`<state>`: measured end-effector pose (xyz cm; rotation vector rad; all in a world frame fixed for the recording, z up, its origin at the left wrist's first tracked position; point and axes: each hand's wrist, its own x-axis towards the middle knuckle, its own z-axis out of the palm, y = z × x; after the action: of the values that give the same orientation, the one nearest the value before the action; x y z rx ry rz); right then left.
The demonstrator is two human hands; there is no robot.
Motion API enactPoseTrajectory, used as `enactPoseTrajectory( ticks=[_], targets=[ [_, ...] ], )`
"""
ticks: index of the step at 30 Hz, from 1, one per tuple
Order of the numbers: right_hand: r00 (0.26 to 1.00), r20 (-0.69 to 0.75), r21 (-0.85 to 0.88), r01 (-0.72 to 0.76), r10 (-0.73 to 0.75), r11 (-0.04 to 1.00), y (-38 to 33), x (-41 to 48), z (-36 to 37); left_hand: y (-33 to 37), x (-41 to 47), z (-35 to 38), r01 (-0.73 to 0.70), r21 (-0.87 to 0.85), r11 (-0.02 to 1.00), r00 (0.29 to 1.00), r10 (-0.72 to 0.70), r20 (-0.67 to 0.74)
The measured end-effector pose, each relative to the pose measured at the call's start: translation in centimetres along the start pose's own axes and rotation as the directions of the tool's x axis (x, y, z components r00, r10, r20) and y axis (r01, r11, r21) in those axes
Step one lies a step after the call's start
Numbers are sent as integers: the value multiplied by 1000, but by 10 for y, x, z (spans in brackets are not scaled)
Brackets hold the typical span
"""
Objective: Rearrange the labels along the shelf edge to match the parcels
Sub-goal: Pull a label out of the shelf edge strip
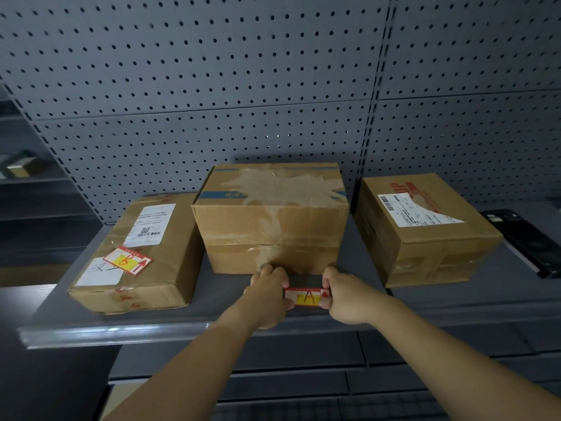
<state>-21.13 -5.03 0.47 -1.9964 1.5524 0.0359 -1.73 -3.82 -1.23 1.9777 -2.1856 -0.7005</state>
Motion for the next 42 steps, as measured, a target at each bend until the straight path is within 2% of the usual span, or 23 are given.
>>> enactPoseTrajectory(
  ticks=[4,10,23,30,35,42],
  targets=[
    [1000,-7,10,20,-20,1000,3,-1,2,1,1,0,-2,-8,1000,1000,2,18],
    [985,-172,37,26,-19,999,11,-5,3,-5,2,2,9,-97,995,1000,-11,-20],
    [993,-114,86,36,-26,996,8,1,5,-5,5,0,26,-128,991,1000,-26,2],
    [970,-229,123,108,-78,986,14,0,5,-6,0,3,-36,-252,967,996,13,-93],
    [961,-270,179,111,-59,978,16,1,4,-3,-1,0,-34,-335,942,977,-39,-209],
    [942,-329,262,155,-63,953,13,-10,-3,1,-11,-5,-49,-393,918,966,-55,-251]
  ],
)
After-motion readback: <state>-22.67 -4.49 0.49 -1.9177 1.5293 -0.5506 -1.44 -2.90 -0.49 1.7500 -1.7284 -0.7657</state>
